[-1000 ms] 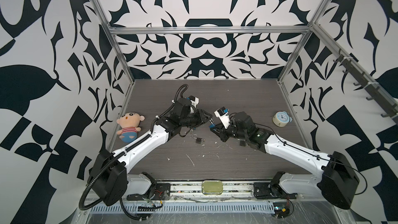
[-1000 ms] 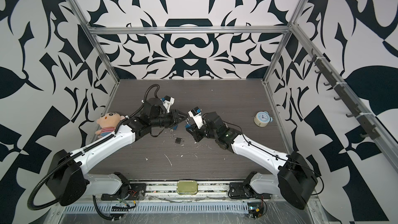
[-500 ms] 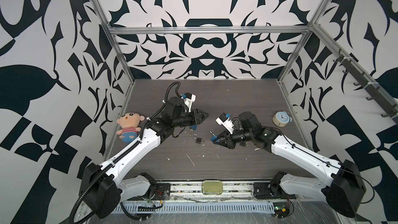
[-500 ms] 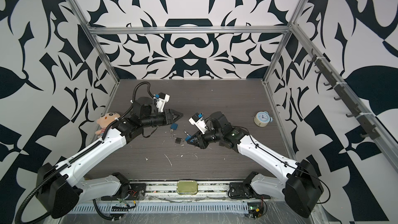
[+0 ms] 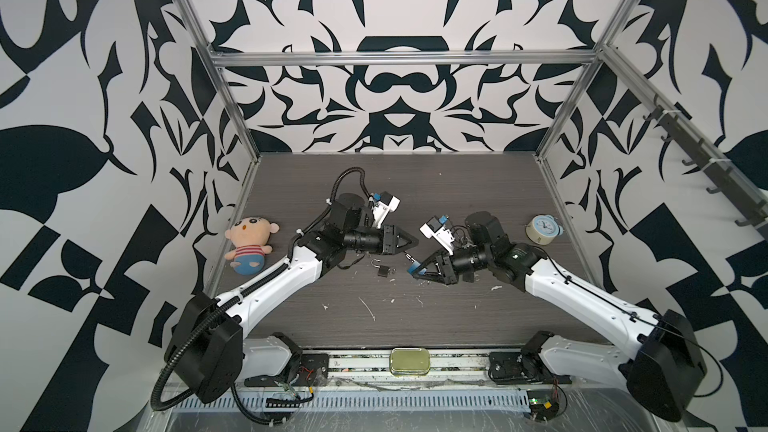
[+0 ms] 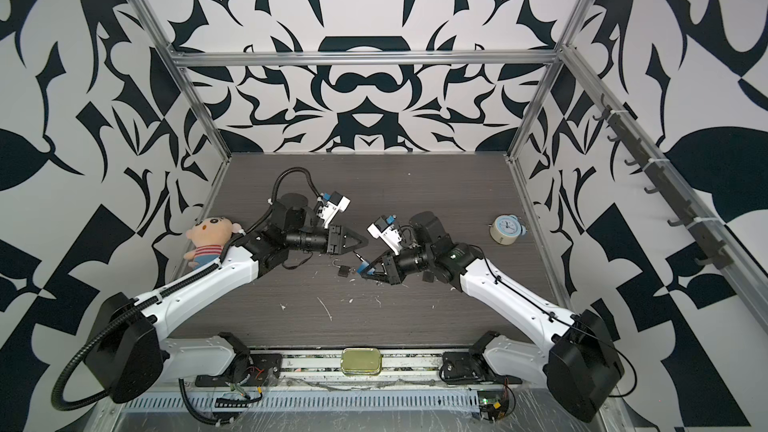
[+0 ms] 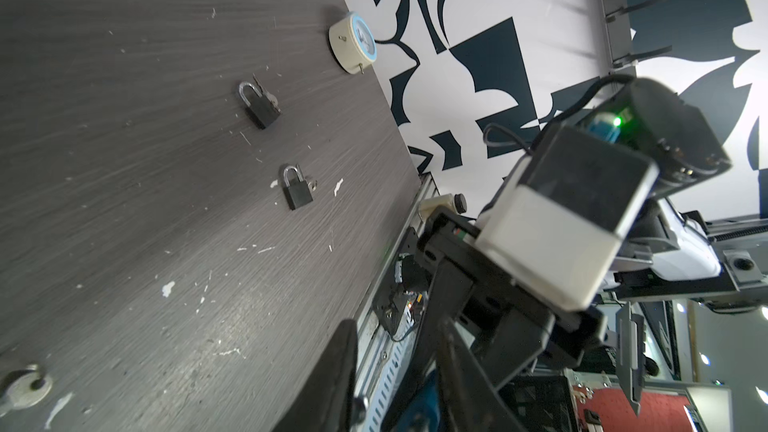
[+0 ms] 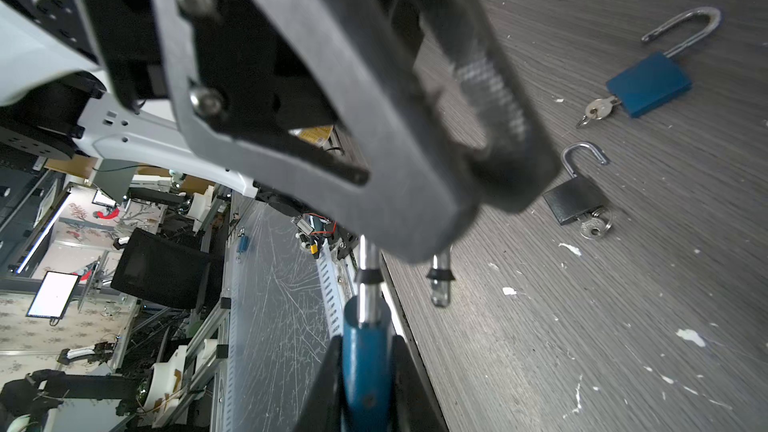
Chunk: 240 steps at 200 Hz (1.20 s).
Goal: Lock with the key
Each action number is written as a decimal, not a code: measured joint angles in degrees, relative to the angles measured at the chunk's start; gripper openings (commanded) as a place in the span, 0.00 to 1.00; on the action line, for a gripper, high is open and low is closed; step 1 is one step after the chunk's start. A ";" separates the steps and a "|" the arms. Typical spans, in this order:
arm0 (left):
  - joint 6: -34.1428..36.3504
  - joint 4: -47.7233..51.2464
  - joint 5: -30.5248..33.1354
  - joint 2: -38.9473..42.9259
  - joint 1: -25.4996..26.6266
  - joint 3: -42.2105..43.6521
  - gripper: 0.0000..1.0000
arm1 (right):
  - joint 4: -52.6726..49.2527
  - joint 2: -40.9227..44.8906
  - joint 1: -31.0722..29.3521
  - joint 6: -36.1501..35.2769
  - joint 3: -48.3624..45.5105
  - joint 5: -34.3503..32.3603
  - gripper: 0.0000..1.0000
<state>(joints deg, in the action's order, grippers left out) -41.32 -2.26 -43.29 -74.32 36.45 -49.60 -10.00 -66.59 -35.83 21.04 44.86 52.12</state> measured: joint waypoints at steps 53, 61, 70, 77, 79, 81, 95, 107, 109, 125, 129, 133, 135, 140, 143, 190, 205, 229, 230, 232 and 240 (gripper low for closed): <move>0.72 -0.07 -1.42 3.21 -0.07 2.23 0.30 | 0.46 -1.60 0.50 1.31 0.11 1.18 0.00; 0.92 0.13 -1.29 3.72 -0.07 2.27 0.30 | 0.63 -1.86 0.50 1.33 0.26 1.42 0.00; 1.09 0.44 -1.07 4.11 -0.11 2.27 0.30 | 0.81 -1.99 0.50 1.40 0.48 1.60 0.00; 1.25 0.55 -0.96 4.35 -0.11 2.27 0.30 | 0.83 -2.10 0.50 1.51 0.68 1.70 0.00; 1.29 0.59 -0.92 4.44 -0.11 2.27 0.30 | 0.83 -2.12 0.50 1.53 0.79 1.73 0.00; 1.33 0.66 -0.85 4.52 -0.11 2.27 0.30 | 0.83 -2.14 0.50 1.53 0.85 1.73 0.00; 1.64 1.01 -0.66 5.01 -0.13 2.27 0.30 | 0.92 -2.25 0.50 1.68 1.27 1.79 0.00; 1.90 1.18 -0.48 5.33 -0.17 2.29 0.30 | 1.07 -2.25 0.50 1.81 1.38 1.86 0.00; 1.95 1.20 -0.48 5.40 -0.20 2.32 0.30 | 1.09 -2.25 0.50 1.84 1.40 1.84 0.00; 2.16 1.20 -0.46 5.77 -0.50 2.84 0.29 | 1.07 -2.25 0.50 2.03 1.60 1.81 0.00; 2.19 1.18 -0.46 5.90 -0.52 3.13 0.29 | 1.09 -2.25 0.50 2.05 1.68 1.81 0.00; 2.23 1.27 -0.44 5.99 -0.57 3.34 0.29 | 1.07 -2.25 0.50 2.16 1.73 1.81 0.00; 2.23 1.36 -0.46 6.03 -0.59 3.48 0.28 | 1.07 -2.25 0.50 2.19 1.77 1.81 0.00; 2.27 1.36 -0.44 6.10 -0.68 3.76 0.28 | 1.07 -2.25 0.50 2.23 1.86 1.81 0.00; 2.25 1.36 -0.44 6.12 -0.72 3.93 0.28 | 1.07 -2.25 0.50 2.25 1.88 1.79 0.00; 2.36 1.84 -0.31 7.82 -1.36 4.94 0.23 | 1.16 -2.51 0.50 2.73 2.12 1.73 0.00; 2.38 2.19 -0.17 8.52 -1.51 5.25 0.23 | 1.29 -2.51 0.50 2.86 2.25 1.79 0.00; 2.40 2.43 -0.04 8.76 -1.64 5.25 0.22 | 1.31 -2.62 0.50 3.02 2.58 1.88 0.00; 2.40 2.47 -0.04 8.76 -1.64 5.25 0.22 | 1.33 -2.62 0.50 3.02 2.60 1.90 0.00; 2.40 2.51 -0.04 8.76 -1.66 5.25 0.22 | 1.33 -2.64 0.50 3.02 2.64 1.90 0.00; 2.38 2.64 -0.04 8.76 -1.68 5.25 0.21 | 1.33 -2.73 0.50 3.06 2.78 1.90 0.00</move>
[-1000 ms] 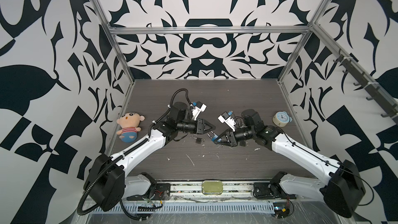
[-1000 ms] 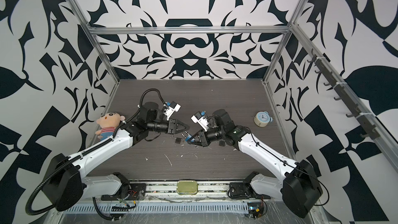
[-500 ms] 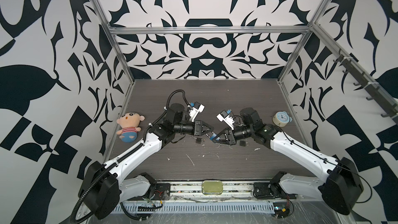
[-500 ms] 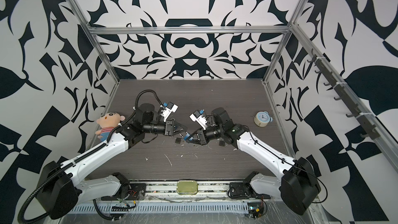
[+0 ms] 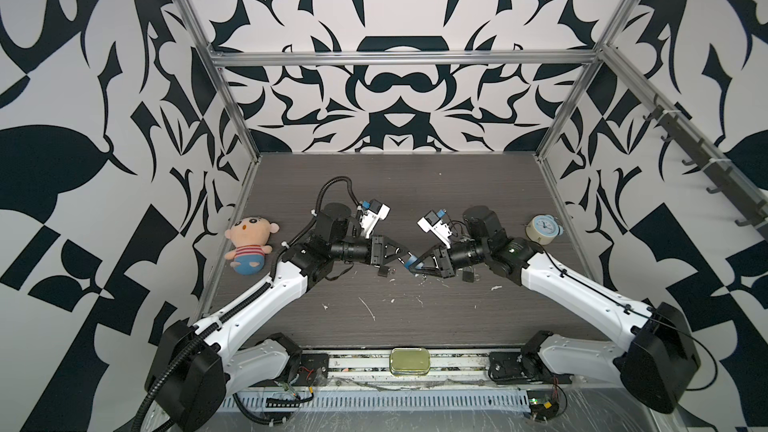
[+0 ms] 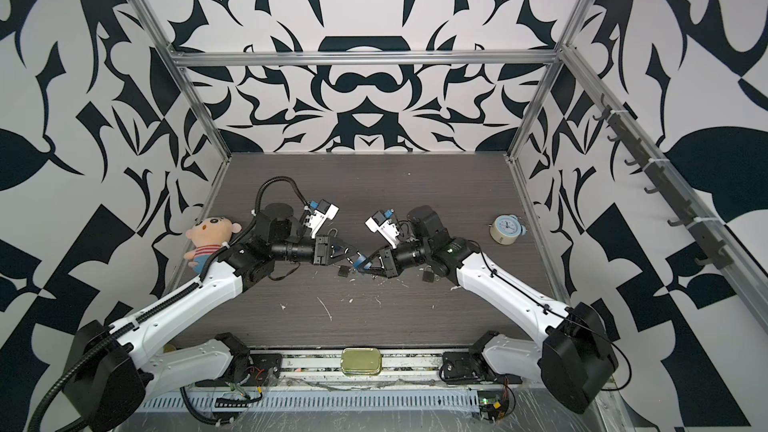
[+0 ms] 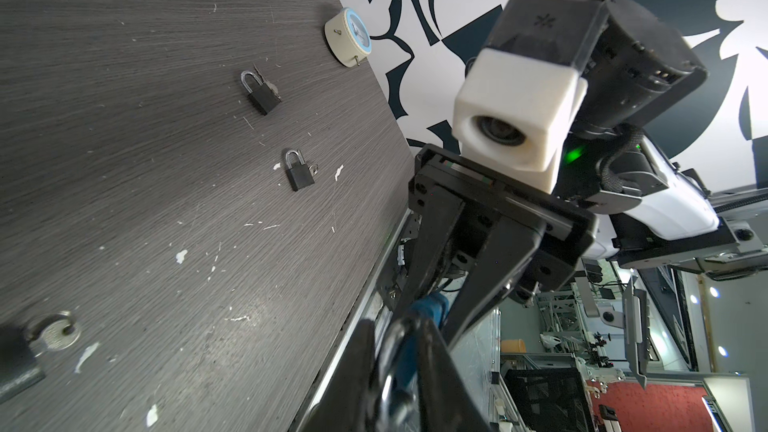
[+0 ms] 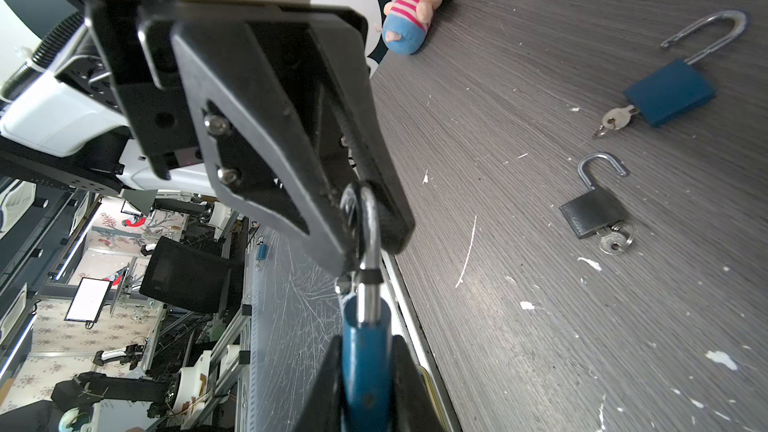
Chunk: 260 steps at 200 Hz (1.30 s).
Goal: Lock with the key
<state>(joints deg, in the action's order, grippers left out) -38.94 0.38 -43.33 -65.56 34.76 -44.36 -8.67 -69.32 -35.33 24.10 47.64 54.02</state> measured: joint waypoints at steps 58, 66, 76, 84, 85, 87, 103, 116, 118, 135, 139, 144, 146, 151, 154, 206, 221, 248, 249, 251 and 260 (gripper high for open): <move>-0.57 -0.28 -1.16 0.46 -0.26 0.02 0.02 | 0.76 -0.04 0.07 0.35 0.00 0.90 0.00; -0.92 -0.37 -1.49 0.85 -0.33 0.02 0.00 | 1.29 -0.04 0.02 0.55 0.00 1.22 0.00; -0.90 -0.39 -1.64 1.14 -0.35 0.02 0.00 | 1.90 -0.04 0.02 1.09 0.00 1.79 0.00; -0.92 -0.50 -1.73 1.22 -0.37 0.02 0.00 | 2.29 -0.04 0.04 1.53 0.00 2.14 0.00; -0.90 -0.52 -1.73 1.22 -0.37 0.02 0.00 | 2.36 -0.04 0.04 1.60 0.00 2.21 0.00; -0.92 -0.57 -1.75 1.22 -0.37 0.02 0.00 | 2.40 -0.04 0.04 1.68 0.00 2.27 0.00; -0.90 -0.83 -1.92 1.22 -0.42 0.02 0.00 | 3.02 -0.04 0.07 3.17 -0.02 3.04 0.00; -0.87 -1.20 -2.01 1.22 -0.48 0.02 0.00 | 3.69 -0.02 0.07 4.61 -0.04 3.80 0.00; -0.87 -1.27 -2.03 1.22 -0.48 0.02 0.00 | 3.78 -0.02 0.09 4.85 -0.07 3.89 0.00; -0.83 -1.81 -2.16 1.22 -0.52 0.02 0.00 | 5.16 0.31 0.22 7.32 -0.46 4.81 0.00; -0.81 -1.92 -2.21 1.22 -0.52 0.02 0.00 | 5.55 0.42 0.26 7.96 -0.59 4.96 0.00; -0.79 -2.14 -2.25 1.22 -0.52 0.02 0.00 | 6.23 0.63 0.28 8.98 -0.85 5.20 0.00; -0.79 -2.23 -2.34 1.22 -0.52 0.02 0.00 | 6.47 0.68 0.33 9.20 -0.94 5.27 0.00; -0.72 -2.38 -2.40 1.22 -0.52 0.02 0.00 | 7.30 0.87 0.37 10.25 -1.25 5.51 0.00; -0.68 -2.54 -2.49 1.22 -0.52 0.02 0.00 | 7.63 1.03 0.37 10.71 -1.38 5.62 0.00; -0.63 -4.57 -3.04 1.22 -0.55 0.00 0.00 | 13.27 2.75 0.52 19.21 -3.30 6.40 0.00; -0.66 -5.05 -3.02 1.20 -0.63 0.00 0.00 | 14.36 2.80 0.63 20.59 -3.54 6.62 0.00; -0.68 -5.53 -3.02 0.81 -0.63 0.00 0.00 | 15.17 2.89 0.74 22.16 -3.87 6.54 0.00; -0.68 -5.53 -3.02 0.81 -0.63 0.00 0.00 | 15.19 2.89 0.74 22.21 -3.87 6.51 0.00; -0.68 -5.53 -3.02 0.76 -0.63 0.00 0.00 | 15.26 2.89 0.74 22.32 -3.89 6.49 0.00; -0.74 -5.66 -2.99 0.70 -0.63 0.00 0.00 | 15.37 2.89 0.74 22.56 -3.91 6.34 0.00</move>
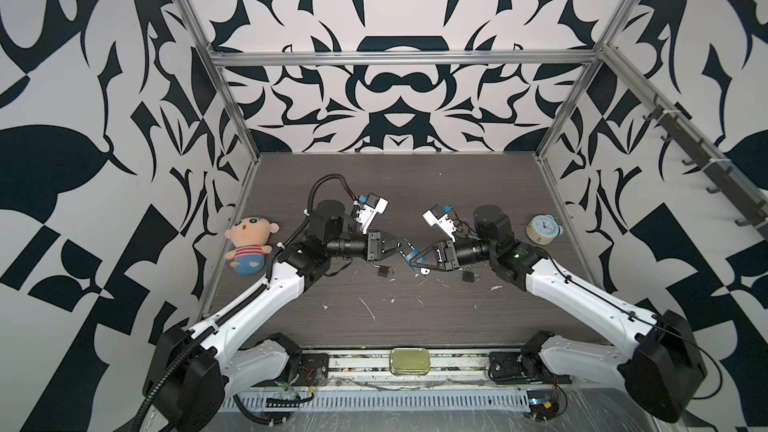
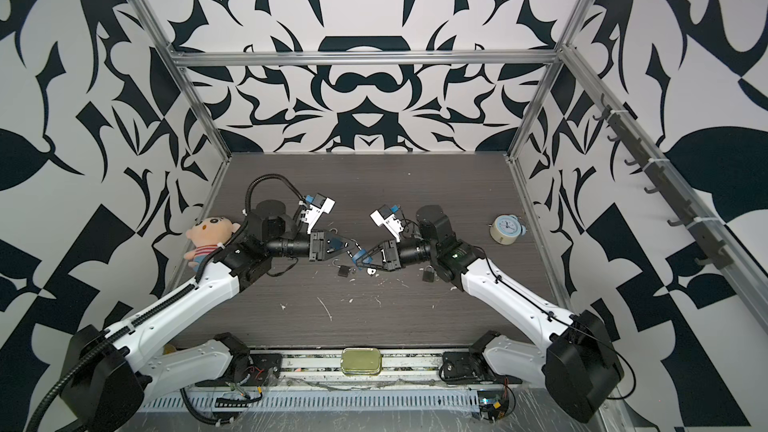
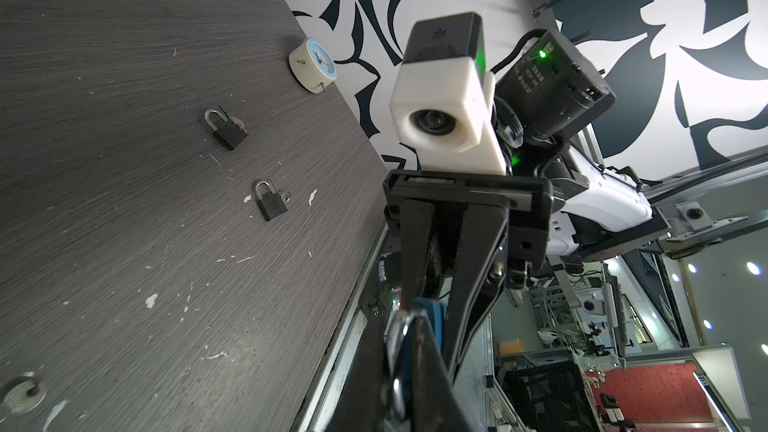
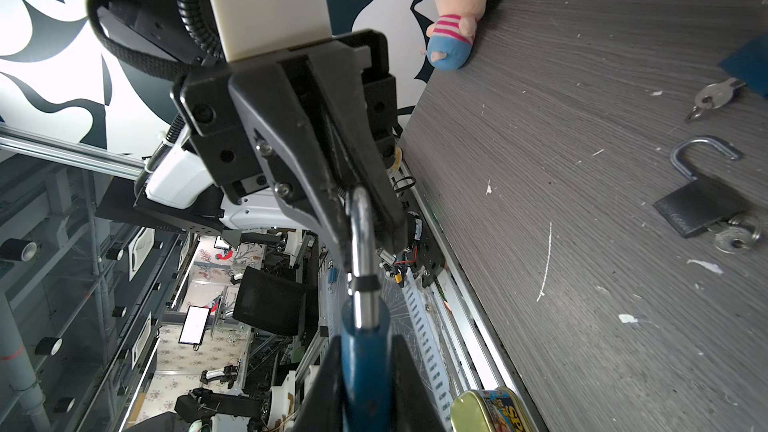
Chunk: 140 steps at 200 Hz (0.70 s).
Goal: Lock with the key
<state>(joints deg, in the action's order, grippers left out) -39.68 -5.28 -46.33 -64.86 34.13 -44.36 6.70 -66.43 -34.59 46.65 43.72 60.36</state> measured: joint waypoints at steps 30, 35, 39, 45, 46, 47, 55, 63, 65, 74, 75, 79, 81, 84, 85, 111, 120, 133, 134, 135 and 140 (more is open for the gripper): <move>-0.52 -0.61 0.81 -0.02 0.33 0.02 0.00 | 0.46 0.00 0.02 0.55 0.00 -0.42 0.00; -0.68 -0.79 1.09 -0.02 0.42 0.11 0.00 | 0.48 0.00 0.04 0.63 0.00 -0.55 0.00; -0.79 -1.07 1.36 0.00 0.52 0.24 0.00 | 0.48 0.00 0.07 0.66 0.00 -0.59 0.00; -0.94 -1.51 1.75 0.04 0.70 0.55 0.00 | 0.44 0.00 0.09 0.79 0.00 -0.68 0.00; -0.96 -1.57 1.79 0.07 0.72 0.57 0.00 | 0.44 0.00 0.09 0.81 0.00 -0.68 0.00; -1.03 -1.64 1.90 0.09 0.76 0.66 0.00 | 0.44 0.00 0.09 0.83 0.00 -0.68 0.00; -1.22 -2.05 2.40 0.17 0.98 0.98 0.00 | 0.42 0.00 0.11 0.96 -0.13 -0.81 0.00; -1.44 -2.45 2.99 0.26 1.27 1.29 0.00 | 0.42 0.00 0.11 1.14 -0.24 -0.87 0.00; -1.44 -2.56 3.15 0.26 1.33 1.38 0.00 | 0.42 0.00 0.11 1.18 -0.26 -0.94 0.00; -1.68 -3.10 3.78 0.39 1.55 1.77 0.00 | 0.42 0.00 0.11 1.44 -0.31 -1.05 0.00; -1.70 -3.19 3.87 0.44 1.60 1.86 0.00 | 0.42 0.00 0.11 1.55 -0.31 -1.05 0.00; -1.81 -3.50 4.09 0.50 1.66 2.08 0.00 | 0.42 0.00 0.11 1.70 -0.31 -1.07 0.00; -1.88 -3.63 4.22 0.57 1.70 2.19 0.00 | 0.44 -0.02 0.11 1.81 -0.31 -1.07 0.00; -1.97 -3.87 4.39 0.66 1.77 2.36 0.00 | 0.46 -0.02 0.11 2.05 -0.31 -1.05 0.00; -1.99 -3.91 4.42 0.68 1.77 2.38 0.00 | 0.46 -0.02 0.11 2.10 -0.31 -1.07 0.00; -2.49 -5.46 5.60 1.33 2.01 3.43 0.00 | 1.11 -0.04 0.11 3.50 -0.31 -1.03 0.00; -2.54 -5.95 5.95 1.51 2.05 3.67 0.00 | 1.40 -0.04 0.11 3.91 -0.31 -1.05 0.00; -2.58 -6.82 6.36 1.73 2.12 4.17 0.00 | 1.79 -0.04 0.11 4.42 -0.31 -1.03 0.00; -2.58 -6.91 6.38 1.75 2.12 4.20 0.00 | 1.81 -0.04 0.11 4.44 -0.31 -1.03 0.00; -2.58 -6.95 6.43 1.75 2.12 4.24 0.00 | 1.84 -0.04 0.11 4.48 -0.31 -1.03 0.00; -2.64 -7.19 6.49 1.81 2.14 4.44 0.00 | 1.88 -0.04 0.11 4.61 -0.31 -1.03 0.00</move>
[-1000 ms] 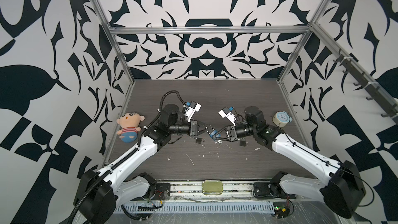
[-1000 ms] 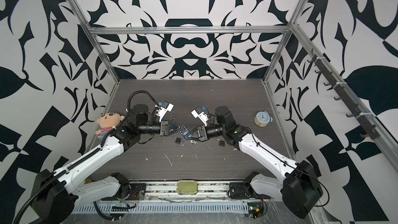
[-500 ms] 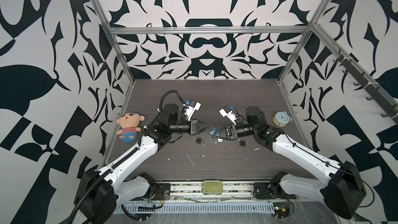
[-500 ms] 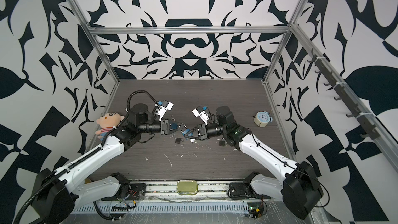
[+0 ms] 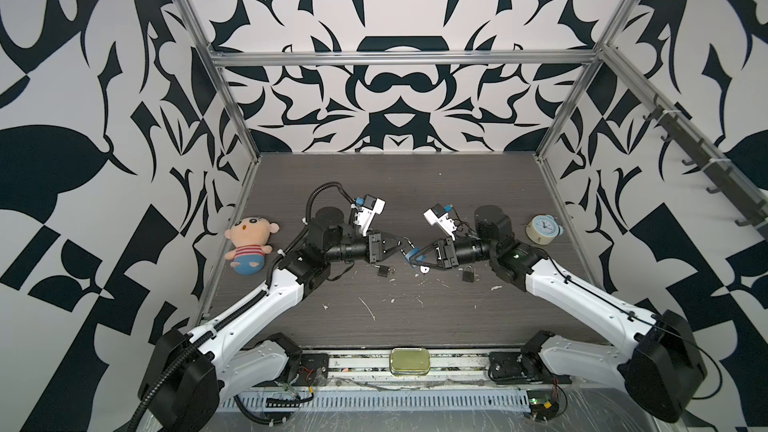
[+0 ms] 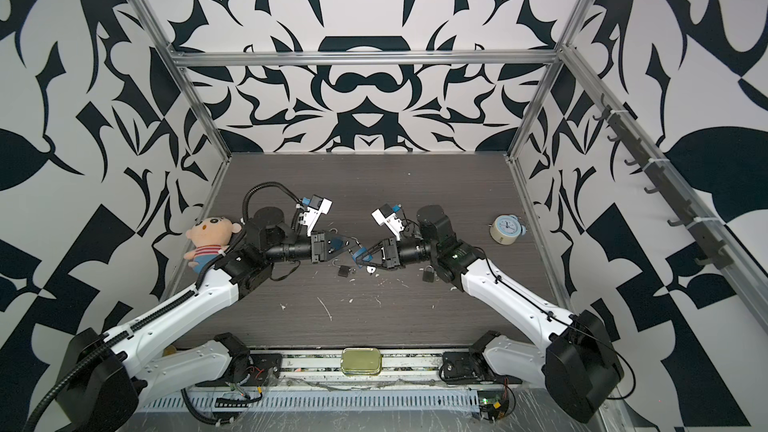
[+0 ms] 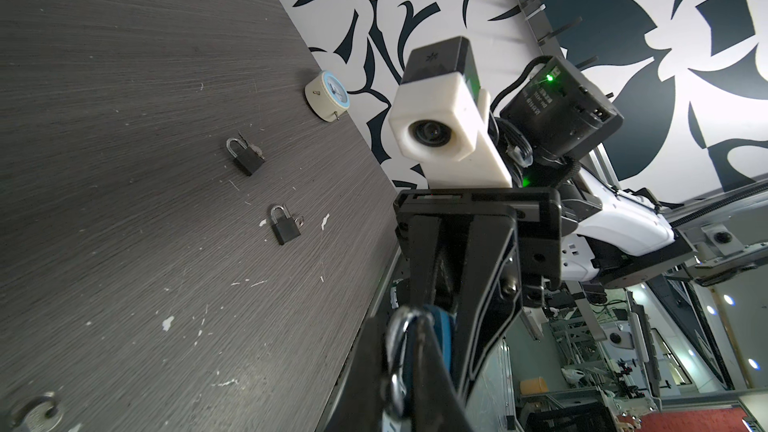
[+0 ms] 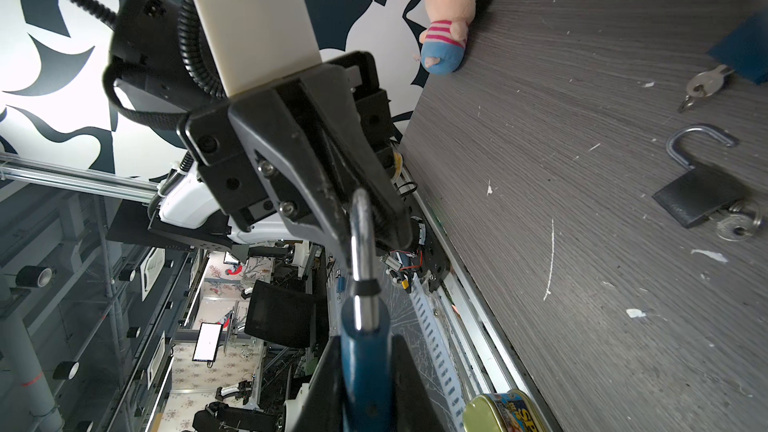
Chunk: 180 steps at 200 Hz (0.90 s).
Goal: Lock with the key
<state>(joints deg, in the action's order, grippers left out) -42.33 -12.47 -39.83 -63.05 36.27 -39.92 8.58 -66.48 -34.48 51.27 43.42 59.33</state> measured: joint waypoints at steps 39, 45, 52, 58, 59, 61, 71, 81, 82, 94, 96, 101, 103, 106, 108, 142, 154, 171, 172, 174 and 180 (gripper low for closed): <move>-0.44 -1.03 0.90 0.09 0.22 0.70 0.00 | 0.28 -0.44 0.07 0.76 0.00 -0.11 0.00; -0.59 -1.27 1.18 0.15 0.37 0.85 0.00 | 0.31 -0.50 0.13 0.85 0.00 -0.15 0.00; -0.74 -1.38 1.60 0.37 0.59 0.96 0.00 | 0.31 -0.59 0.20 0.90 0.00 -0.13 0.00; -0.90 -1.38 2.14 0.50 0.83 1.03 0.00 | 0.31 -0.68 0.28 0.90 0.00 -0.07 0.00; -0.94 -1.42 2.32 0.55 0.90 1.05 0.00 | 0.31 -0.70 0.31 0.90 0.00 -0.04 0.00; -0.98 -1.40 2.47 0.59 0.96 1.07 0.00 | 0.31 -0.72 0.35 0.90 0.00 0.00 0.00; -1.29 -1.55 3.63 0.94 1.46 1.38 0.00 | 0.31 -0.74 0.59 0.90 0.00 0.11 0.00; -1.51 -1.95 4.85 1.38 2.10 1.90 0.00 | 0.28 -0.76 0.72 0.92 0.00 0.31 0.00; -1.60 -1.97 5.03 1.44 2.21 1.97 0.00 | 0.28 -0.76 0.74 0.92 0.00 0.33 0.00; -1.92 -2.05 6.69 2.05 2.93 2.49 0.00 | 0.33 -1.01 0.90 0.90 0.00 0.55 0.00; -2.03 -2.08 6.88 2.12 3.02 2.58 0.00 | 0.35 -1.05 0.94 0.90 0.00 0.61 0.00; -2.27 -2.12 7.61 2.38 3.30 2.84 0.00 | 0.37 -1.16 1.05 0.87 0.00 0.76 0.00; -2.36 -2.14 7.89 2.47 3.45 2.95 0.00 | 0.35 -1.22 1.07 0.87 0.00 0.81 0.00; -2.49 -2.21 8.28 2.60 3.63 3.08 0.00 | 0.35 -1.33 1.14 0.87 0.00 0.96 0.00; -2.56 -2.21 8.46 2.62 3.72 3.13 0.00 | 0.35 -1.38 1.16 0.87 0.00 1.03 0.00; -3.91 -2.62 12.68 3.02 5.46 4.15 0.00 | 0.42 -2.82 1.97 0.79 0.00 2.34 0.00; -4.37 -2.82 13.97 3.04 6.03 4.42 0.00 | 0.55 -3.34 2.29 0.68 0.00 2.82 0.00; -4.94 -3.21 15.78 2.97 7.02 4.83 0.00 | 0.72 -4.02 2.78 0.57 0.00 3.48 0.00; -4.96 -3.23 15.89 2.97 7.04 4.83 0.00 | 0.74 -4.04 2.80 0.55 0.00 3.52 0.00; -5.07 -3.21 16.15 2.97 7.15 4.87 0.00 | 0.74 -4.13 2.86 0.50 0.00 3.56 0.00; -5.29 -3.37 16.87 2.95 7.50 4.98 0.00 | 0.85 -4.42 3.02 0.44 0.00 3.82 0.00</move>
<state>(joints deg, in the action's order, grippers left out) -47.62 -15.84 -22.96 -60.10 43.77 -34.94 9.43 -70.89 -31.46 51.70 43.42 63.16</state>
